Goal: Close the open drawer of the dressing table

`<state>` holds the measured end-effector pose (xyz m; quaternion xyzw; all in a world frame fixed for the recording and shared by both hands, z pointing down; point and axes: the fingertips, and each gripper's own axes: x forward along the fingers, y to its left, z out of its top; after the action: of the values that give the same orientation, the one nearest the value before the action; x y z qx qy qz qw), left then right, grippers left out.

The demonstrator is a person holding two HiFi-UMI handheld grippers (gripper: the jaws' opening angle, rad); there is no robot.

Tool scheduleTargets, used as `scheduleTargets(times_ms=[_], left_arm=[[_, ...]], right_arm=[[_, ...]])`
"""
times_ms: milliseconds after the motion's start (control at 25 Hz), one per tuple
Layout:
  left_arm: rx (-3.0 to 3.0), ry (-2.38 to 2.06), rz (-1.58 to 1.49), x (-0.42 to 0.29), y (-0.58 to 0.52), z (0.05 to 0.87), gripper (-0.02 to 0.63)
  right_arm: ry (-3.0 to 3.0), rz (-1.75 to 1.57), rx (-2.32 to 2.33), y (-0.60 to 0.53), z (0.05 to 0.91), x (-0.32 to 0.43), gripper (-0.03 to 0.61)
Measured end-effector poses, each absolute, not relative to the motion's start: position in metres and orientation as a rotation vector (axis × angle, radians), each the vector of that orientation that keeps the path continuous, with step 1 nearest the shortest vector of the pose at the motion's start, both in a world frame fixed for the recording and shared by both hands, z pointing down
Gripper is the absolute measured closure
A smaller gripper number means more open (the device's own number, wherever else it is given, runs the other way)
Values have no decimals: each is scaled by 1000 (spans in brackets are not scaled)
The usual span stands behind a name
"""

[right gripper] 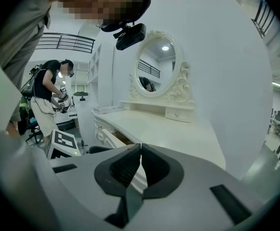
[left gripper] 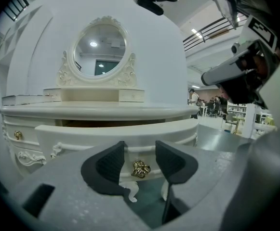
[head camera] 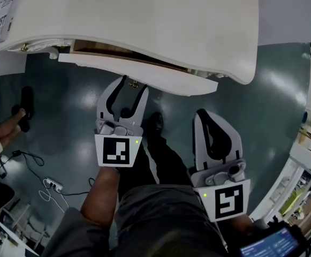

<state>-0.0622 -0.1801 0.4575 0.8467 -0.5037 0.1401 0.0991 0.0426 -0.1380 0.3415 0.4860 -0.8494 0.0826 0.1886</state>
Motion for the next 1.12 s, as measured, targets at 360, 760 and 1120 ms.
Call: scheduleTargets(times_ms=[360,760,1120], left_arm=[[2518,-1486,422,-59,-191,458,399],[2518,-1498,412,-59,-201,457,399],[2530,-1500,442,-59,-212,460,407]], right_arm=[[-2387,240,1378,-143,341,47,563],[-2390,249,1373,-147,342,47,563],[-2387,263,1377,-154,347,50,563]])
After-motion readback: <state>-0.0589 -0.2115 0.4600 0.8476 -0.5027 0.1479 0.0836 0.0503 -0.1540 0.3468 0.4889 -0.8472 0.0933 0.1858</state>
